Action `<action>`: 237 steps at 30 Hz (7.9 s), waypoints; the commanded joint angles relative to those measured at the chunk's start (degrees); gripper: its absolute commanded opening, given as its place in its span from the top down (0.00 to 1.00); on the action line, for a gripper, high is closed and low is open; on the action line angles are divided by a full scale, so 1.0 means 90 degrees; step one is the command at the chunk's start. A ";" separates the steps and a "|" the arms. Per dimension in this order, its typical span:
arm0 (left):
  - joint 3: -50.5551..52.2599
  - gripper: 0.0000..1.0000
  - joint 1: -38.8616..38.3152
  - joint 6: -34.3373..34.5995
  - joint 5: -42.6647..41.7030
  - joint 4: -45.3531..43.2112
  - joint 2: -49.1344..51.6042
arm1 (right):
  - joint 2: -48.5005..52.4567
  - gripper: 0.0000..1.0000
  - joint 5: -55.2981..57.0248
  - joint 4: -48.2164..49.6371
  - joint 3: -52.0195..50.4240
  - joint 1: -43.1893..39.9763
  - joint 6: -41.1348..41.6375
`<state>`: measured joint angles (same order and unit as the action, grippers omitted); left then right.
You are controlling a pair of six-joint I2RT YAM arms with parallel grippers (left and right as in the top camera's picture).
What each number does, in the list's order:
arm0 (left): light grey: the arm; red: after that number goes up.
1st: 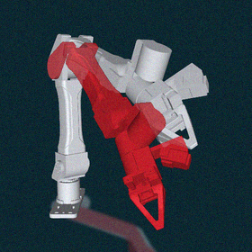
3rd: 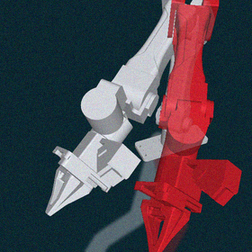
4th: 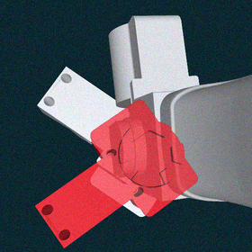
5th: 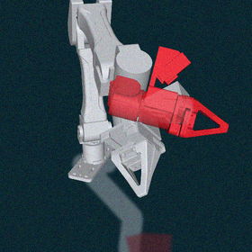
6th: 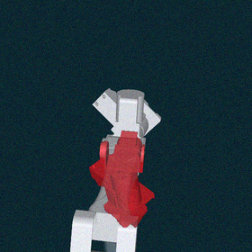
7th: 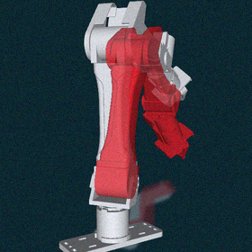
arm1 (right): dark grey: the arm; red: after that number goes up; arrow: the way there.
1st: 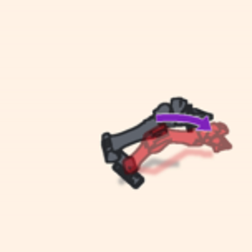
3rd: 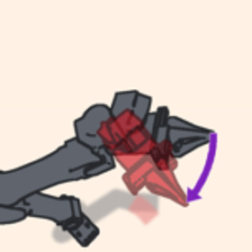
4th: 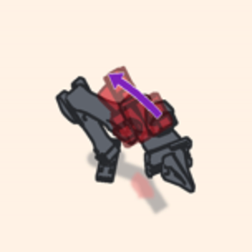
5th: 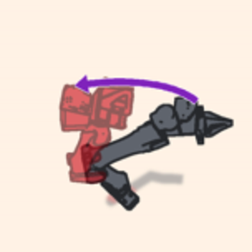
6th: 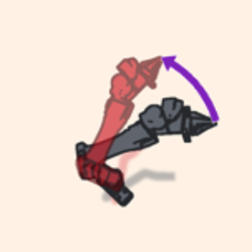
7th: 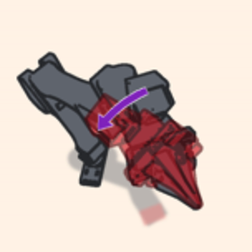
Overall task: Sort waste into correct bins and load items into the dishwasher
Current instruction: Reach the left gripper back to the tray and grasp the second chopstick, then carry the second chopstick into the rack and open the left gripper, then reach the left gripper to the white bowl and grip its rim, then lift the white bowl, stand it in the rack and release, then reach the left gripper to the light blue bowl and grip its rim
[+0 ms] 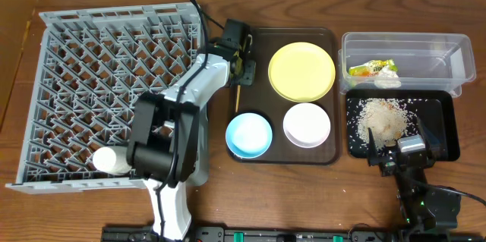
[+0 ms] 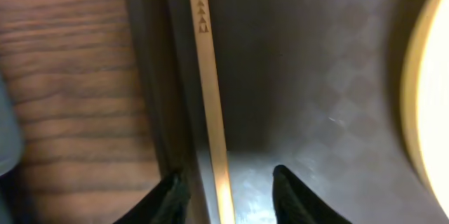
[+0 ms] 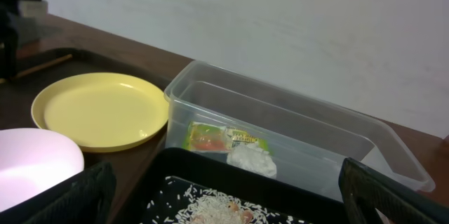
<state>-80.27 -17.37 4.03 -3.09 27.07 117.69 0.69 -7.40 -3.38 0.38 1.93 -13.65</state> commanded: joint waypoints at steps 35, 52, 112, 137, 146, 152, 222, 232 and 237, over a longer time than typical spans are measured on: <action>0.0245 0.92 0.0916 0.0690 0.1069 0.3077 -0.2448 | -0.0032 0.01 0.0036 -0.0029 -0.0007 -0.0053 0.0087; 0.0194 0.56 0.0930 0.0605 -0.0391 0.2929 -0.2798 | -0.0029 0.01 0.0036 -0.0029 -0.0007 -0.0053 0.0087; 0.0053 0.92 -0.0828 0.1367 -0.2953 0.1248 -0.1343 | -0.0029 0.01 0.0036 -0.0029 -0.0007 -0.0053 0.0087; 0.0151 0.93 0.0702 0.1807 0.7764 0.1999 -0.2472 | -0.0029 0.01 0.0036 -0.0029 -0.0007 -0.0053 0.0087; 0.0151 0.93 0.0702 0.1090 0.8757 0.1124 -0.1112 | -0.0027 0.01 0.0036 -0.0029 -0.0007 -0.0053 0.0087; 0.0151 0.93 0.0644 0.0670 0.8590 0.0811 -0.0731 | -0.0027 0.01 0.0036 -0.0029 -0.0007 -0.0053 0.0087; 0.3220 0.61 -0.1158 0.1965 -0.2067 -0.0087 -0.2591 | -0.0027 0.01 0.0036 -0.0029 -0.0007 -0.0053 0.0087; 0.3730 0.65 -0.1192 0.2208 -0.2089 -0.0420 -0.2584 | -0.0027 0.01 0.0036 -0.0029 -0.0007 -0.0053 0.0087; 0.3740 0.92 -0.1192 0.2208 -0.2246 -0.0597 -0.2584 | -0.0027 0.01 0.0036 -0.0029 -0.0007 -0.0053 0.0087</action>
<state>-47.20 -27.97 23.70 -21.67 22.90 93.86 0.69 -7.40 -3.40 0.38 1.93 -13.65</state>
